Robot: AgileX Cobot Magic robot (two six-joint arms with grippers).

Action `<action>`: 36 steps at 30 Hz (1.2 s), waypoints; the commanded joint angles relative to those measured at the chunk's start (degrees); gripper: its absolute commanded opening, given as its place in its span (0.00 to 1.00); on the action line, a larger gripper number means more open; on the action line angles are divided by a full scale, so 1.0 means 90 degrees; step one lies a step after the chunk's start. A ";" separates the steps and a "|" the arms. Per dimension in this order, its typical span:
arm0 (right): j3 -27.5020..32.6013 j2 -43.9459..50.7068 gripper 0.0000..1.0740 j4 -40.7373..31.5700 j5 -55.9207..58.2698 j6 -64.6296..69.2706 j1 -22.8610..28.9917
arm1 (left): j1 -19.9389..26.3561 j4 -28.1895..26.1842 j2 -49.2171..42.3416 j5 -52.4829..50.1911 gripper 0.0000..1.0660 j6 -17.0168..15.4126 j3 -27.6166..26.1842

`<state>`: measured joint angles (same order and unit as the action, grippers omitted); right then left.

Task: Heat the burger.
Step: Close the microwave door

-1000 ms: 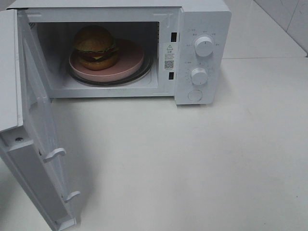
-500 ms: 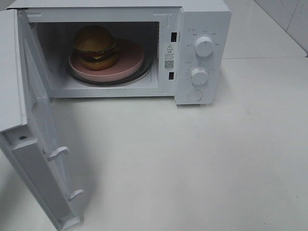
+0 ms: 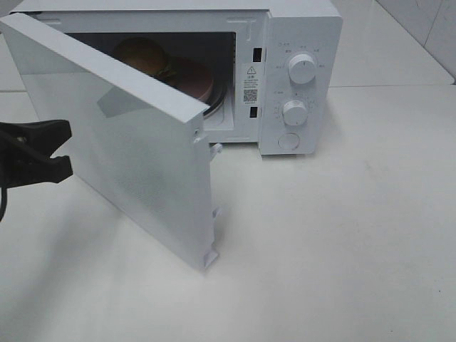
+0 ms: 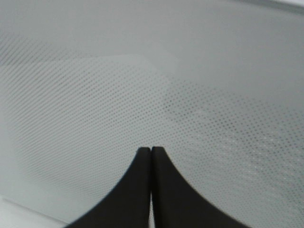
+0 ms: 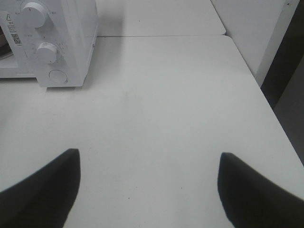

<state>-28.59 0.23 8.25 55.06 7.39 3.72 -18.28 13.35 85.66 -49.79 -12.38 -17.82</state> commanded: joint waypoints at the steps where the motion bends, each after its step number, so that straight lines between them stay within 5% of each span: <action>1: 0.0013 0.0159 0.69 0.0025 0.0006 -0.0006 -0.0025 | -0.0344 -0.0465 0.0159 -0.0045 0.00 0.0248 -0.0344; 7: 0.0013 0.0159 0.69 0.0025 0.0006 -0.0006 -0.0025 | -0.0987 -0.1528 0.0700 -0.0038 0.00 0.0554 -0.0949; 16: 0.0013 0.0159 0.69 0.0025 0.0006 -0.0006 -0.0025 | -0.1572 -0.2355 0.1350 -0.0038 0.00 0.0598 -0.1604; 22: 0.0013 0.0159 0.69 0.0025 0.0006 -0.0006 -0.0025 | -0.2056 -0.3081 0.1846 -0.0045 0.00 0.1070 -0.2273; 36: 0.0013 0.0159 0.69 0.0025 0.0006 -0.0006 -0.0025 | -0.2311 -0.3597 0.2731 0.0306 0.00 0.1248 -0.3813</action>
<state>-28.59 0.23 8.25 55.06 7.39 3.72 -38.79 -17.36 109.38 -48.64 -1.32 -49.50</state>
